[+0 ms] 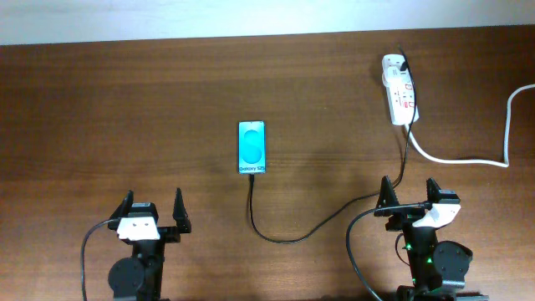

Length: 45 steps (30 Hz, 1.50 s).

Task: Plug charger to phone and switch on socket
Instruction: 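Move the right gripper forward to the white power strip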

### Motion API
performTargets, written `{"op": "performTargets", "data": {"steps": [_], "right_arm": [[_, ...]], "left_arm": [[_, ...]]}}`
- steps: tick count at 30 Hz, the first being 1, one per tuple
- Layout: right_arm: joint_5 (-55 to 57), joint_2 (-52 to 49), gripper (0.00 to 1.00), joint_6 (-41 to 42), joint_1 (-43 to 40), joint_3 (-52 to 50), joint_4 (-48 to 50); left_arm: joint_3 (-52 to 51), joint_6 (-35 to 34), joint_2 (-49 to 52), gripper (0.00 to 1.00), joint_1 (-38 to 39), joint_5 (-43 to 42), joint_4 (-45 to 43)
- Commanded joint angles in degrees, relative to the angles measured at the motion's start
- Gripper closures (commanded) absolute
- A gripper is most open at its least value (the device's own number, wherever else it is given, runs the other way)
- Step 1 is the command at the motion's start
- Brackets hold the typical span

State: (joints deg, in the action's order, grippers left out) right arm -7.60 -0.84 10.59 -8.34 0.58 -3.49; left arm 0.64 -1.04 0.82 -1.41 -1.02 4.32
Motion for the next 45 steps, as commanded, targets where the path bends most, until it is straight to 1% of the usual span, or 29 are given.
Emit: {"op": "performTargets", "data": {"steps": [1, 3, 5, 7, 10, 14, 15, 16, 18, 20, 22, 24, 25, 26, 27, 28, 29, 30, 31, 32, 34, 36, 37, 39, 42, 43, 45], "right_arm": [[-4.50, 0.55, 0.02, 1.77, -0.35, -0.26, 0.59], [-6.86, 0.52, 0.02, 2.32, -0.35, -0.26, 0.17], [-6.36, -0.15, 0.01, 1.95, -0.35, -0.26, 0.83], [-6.36, -0.87, 0.02, 1.95, -0.35, -0.20, 6.08], [-6.25, -5.55, 0.02, 1.97, -0.37, 2.49, 4.83], [-4.81, -24.55, 0.02, 1.95, -0.35, 11.65, 1.68], [-4.81, -31.26, 0.02, 1.95, -0.37, 16.46, -0.04], [-4.83, -38.12, 0.02, 1.95, -0.37, 22.34, -3.74], [-4.85, -48.41, 0.02, 1.92, -0.37, 32.81, -11.96], [-6.49, -56.43, 0.02, 1.95, -0.35, 40.59, -15.41], [-13.07, -61.31, 0.02, 1.92, -0.35, 42.75, -16.63], [-13.60, -66.42, 0.01, 1.90, -0.35, 42.75, -15.02], [-13.64, -68.22, 0.08, 1.92, -0.39, 42.75, -13.68], [-13.60, -70.03, 0.30, 1.95, -0.37, 42.75, -11.87], [-13.49, -70.86, 0.37, 2.54, -0.42, 42.77, -10.75], [-11.43, -71.41, 0.57, 6.80, -0.42, 42.77, -9.62], [-9.40, -71.43, 0.67, 9.84, -0.42, 42.82, -9.25], [-7.10, -71.43, 0.83, 12.55, -0.44, 42.88, -8.83], [-5.16, -71.43, 0.94, 15.06, -0.48, 42.91, -8.13], [-4.46, -71.43, 0.96, 17.22, -1.14, 43.06, -7.76], [-5.11, -71.54, 0.96, 19.65, -4.09, 44.13, -7.87], [-6.97, -71.54, 0.96, 19.98, -6.38, 45.99, -8.31], [-7.34, -71.54, 0.96, 19.98, -7.89, 48.39, -10.12], [-7.32, -72.04, 0.96, 19.93, -10.38, 54.14, -14.16], [-7.10, -77.42, 0.96, 19.91, -12.41, 64.59, -20.81], [-7.13, -82.14, 0.96, 19.89, -12.76, 70.31, -24.65], [-6.73, -88.21, 0.96, 19.71, -12.76, 77.24, -29.00]], "left_arm": [[-0.13, 0.87, -0.48, 0.01, 0.24, 0.83, 0.48], [-0.13, 0.87, -0.48, 0.01, 0.24, 0.83, 0.48], [-0.13, 0.87, -0.48, 0.01, 0.24, 0.83, 0.48], [-0.13, 0.87, -0.48, 0.01, 0.24, 0.83, 0.48], [-0.13, 0.87, -0.48, 0.01, 0.24, 0.83, 0.48], [-0.13, 0.87, -0.48, 0.01, 0.24, 0.83, 0.48], [-0.13, 0.87, -0.48, 0.01, 0.24, 0.83, 0.48], [-0.13, 0.87, -0.48, 0.01, 0.24, 0.83, 0.48], [-0.13, 0.87, -0.48, 0.01, 0.24, 0.83, 0.48], [-0.13, 0.87, -0.48, 0.01, 0.24, 0.83, 0.48], [-0.13, 0.87, -0.48, 0.01, 0.24, 0.83, 0.50], [-0.13, 0.87, -0.48, 0.01, 0.24, 0.85, 0.48], [-0.13, 0.87, -0.48, 0.01, 0.24, 0.83, 0.48], [-0.13, 0.87, -0.48, 0.01, 0.24, 0.85, 0.48], [-0.13, 0.87, -0.48, 0.01, 0.24, 0.83, 0.48], [-0.13, 0.87, -0.48, 0.01, 0.24, 0.83, 0.48], [-0.13, 0.87, -0.48, 0.01, 0.24, 0.83, 0.48], [-0.13, 0.87, -0.48, 0.01, 0.24, 0.83, 0.48], [-0.13, 0.87, -0.48, 0.01, 0.24, 0.83, 0.48], [-0.13, 0.87, -0.48, 0.01, 0.24, 0.83, 0.50], [-0.13, 0.87, -0.48, 0.01, 0.24, 0.83, 0.48], [-0.13, 0.87, -0.48, 0.01, 0.24, 0.83, 0.48], [-0.13, 0.87, -0.48, 0.01, 0.24, 0.83, 0.48], [-0.13, 0.87, -0.48, 0.01, 0.24, 0.83, 0.48], [-0.13, 0.87, -0.48, 0.01, 0.24, 0.83, 0.48], [-0.13, 0.87, -0.48, 0.01, 0.24, 0.83, 0.48], [-0.13, 0.87, -0.48, 0.01, 0.24, 0.83, 0.48]]}}
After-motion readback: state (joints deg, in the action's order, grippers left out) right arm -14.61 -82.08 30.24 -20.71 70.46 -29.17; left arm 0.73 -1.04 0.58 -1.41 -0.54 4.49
